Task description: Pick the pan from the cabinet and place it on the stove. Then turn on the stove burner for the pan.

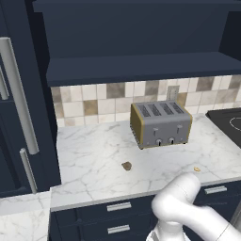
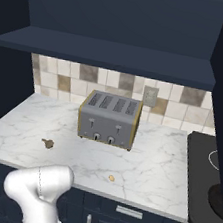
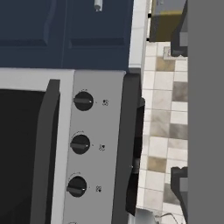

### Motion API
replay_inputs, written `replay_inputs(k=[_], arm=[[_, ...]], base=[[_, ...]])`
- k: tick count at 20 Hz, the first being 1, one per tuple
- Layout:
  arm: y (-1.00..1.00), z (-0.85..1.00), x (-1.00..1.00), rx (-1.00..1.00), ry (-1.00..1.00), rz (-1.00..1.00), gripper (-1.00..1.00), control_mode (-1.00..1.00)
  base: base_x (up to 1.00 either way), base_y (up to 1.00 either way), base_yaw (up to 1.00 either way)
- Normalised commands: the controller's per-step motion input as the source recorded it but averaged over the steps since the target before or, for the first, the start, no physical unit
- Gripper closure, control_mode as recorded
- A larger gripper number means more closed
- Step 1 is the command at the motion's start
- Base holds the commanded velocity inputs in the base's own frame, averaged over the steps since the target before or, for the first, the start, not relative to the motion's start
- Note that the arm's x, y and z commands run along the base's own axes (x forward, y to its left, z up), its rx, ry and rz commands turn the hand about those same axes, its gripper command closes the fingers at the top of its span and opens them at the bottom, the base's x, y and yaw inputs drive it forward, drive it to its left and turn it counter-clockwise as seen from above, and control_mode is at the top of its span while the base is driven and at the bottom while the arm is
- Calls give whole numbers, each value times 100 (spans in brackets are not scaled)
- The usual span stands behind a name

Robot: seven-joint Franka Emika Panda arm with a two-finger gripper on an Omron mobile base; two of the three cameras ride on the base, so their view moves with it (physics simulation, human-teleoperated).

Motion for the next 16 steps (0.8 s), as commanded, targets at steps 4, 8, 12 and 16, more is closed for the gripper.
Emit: replay_inputs(k=[4,8,12,16], arm=[[6,0,0,0,0,-1,-100,-100],[1,0,0,0,0,-1,-100,-100],[0,0,0,0,0,0,-100,-100],[1,0,0,0,0,0,-100,-100]], base=[[0,0,0],[0,0,0],[0,0,0],[0,0,0]])
